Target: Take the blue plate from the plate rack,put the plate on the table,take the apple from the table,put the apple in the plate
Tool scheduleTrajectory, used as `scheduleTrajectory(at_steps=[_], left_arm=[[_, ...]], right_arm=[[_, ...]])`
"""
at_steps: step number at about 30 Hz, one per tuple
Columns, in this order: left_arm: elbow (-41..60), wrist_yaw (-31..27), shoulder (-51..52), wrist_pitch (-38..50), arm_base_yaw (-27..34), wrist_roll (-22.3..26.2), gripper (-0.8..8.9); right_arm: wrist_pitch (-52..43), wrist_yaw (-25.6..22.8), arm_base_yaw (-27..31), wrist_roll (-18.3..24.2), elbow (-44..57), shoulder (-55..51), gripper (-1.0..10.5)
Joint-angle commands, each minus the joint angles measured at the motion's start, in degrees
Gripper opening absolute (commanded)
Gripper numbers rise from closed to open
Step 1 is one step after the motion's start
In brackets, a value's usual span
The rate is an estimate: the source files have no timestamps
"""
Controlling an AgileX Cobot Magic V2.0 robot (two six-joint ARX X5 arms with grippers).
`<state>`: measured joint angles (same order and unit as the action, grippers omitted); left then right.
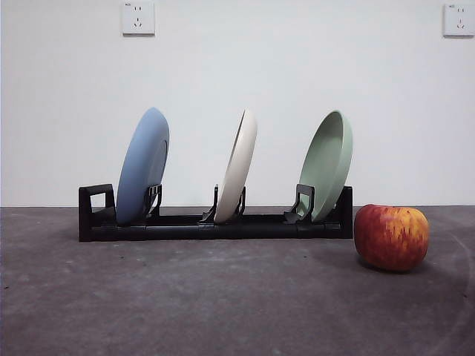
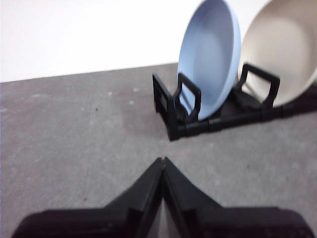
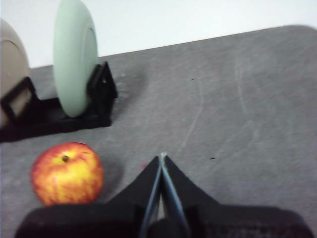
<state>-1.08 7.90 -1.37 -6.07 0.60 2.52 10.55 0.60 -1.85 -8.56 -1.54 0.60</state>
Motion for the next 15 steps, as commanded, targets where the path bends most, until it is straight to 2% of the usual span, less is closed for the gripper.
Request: scheduleTrajectory(at_steps=[1, 3, 8, 15], left_arm=[[-1.95, -0.04, 0.07, 1.46, 0.11, -5.86, -0.07], [-4.31, -0.31, -0.28, 1.46, 0.11, -6.91, -0.07], [-10.51, -0.48, -4.13, 1.42, 0.13, -6.86, -0.07], [-20.28, -0.39, -18.91, 1.29, 0.11, -7.19, -0.07]], right_arm=[[-0.76, 1.38, 0.02, -6.54, -1.97, -0.11, -0.1], [-0.74, 1.84, 0.02, -8.46, -4.11, -0.07, -0.1], [-0.57, 2.01, 0.02, -8.37, -10.08, 1.44, -0.1], [3.43, 2.47, 0.02, -8.17, -21.29, 11.85, -0.1]])
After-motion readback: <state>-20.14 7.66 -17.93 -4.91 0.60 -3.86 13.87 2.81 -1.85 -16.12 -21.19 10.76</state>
